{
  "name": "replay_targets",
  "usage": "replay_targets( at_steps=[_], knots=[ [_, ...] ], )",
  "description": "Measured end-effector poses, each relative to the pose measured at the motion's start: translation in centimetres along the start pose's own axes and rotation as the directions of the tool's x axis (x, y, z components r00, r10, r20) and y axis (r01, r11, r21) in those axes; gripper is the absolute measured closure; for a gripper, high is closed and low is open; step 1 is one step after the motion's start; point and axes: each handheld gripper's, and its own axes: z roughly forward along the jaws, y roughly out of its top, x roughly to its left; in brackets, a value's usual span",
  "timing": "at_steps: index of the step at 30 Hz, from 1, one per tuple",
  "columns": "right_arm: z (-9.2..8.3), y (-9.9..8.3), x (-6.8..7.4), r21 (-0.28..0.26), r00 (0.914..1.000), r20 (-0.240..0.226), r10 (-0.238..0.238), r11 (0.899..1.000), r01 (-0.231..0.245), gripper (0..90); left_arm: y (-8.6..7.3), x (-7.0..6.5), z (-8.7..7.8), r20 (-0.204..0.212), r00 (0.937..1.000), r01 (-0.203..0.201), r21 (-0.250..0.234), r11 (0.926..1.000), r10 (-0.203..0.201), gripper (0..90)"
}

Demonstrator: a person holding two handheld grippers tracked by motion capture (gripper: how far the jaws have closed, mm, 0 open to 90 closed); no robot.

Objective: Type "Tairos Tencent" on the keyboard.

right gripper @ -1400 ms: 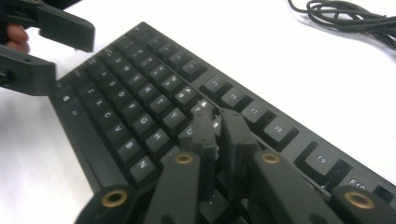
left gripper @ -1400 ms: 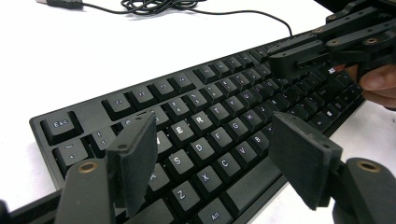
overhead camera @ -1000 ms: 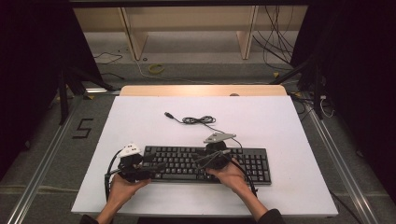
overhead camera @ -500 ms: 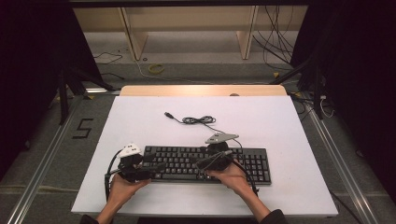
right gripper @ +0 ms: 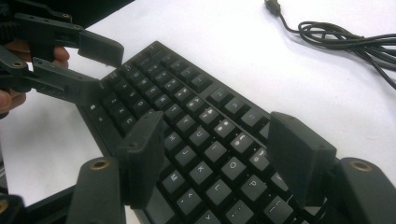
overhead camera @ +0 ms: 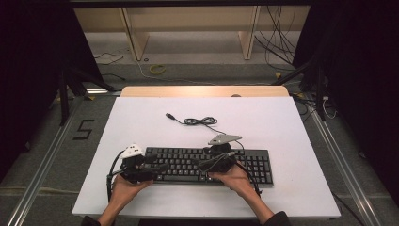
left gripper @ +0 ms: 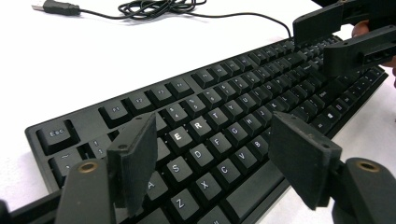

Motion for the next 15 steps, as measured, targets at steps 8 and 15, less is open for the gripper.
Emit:
replay_targets(
  at_steps=[8, 15],
  knots=[
    [-0.34, 0.03, -0.25, -0.009, 1.0, 0.009, 0.002, 1.0, -0.001, 37.4, 0.23, 0.14, 0.3, 0.002, 1.0, 0.003, -0.001, 1.0, -0.003, 33.4],
    [-0.63, 0.07, -0.45, -0.014, 0.9999, 0.012, 0.007, 1.0, -0.007, 36.8, 0.56, 0.19, 0.68, -0.004, 1.0, 0.002, -0.002, 1.0, -0.002, 35.4]
  ],
)
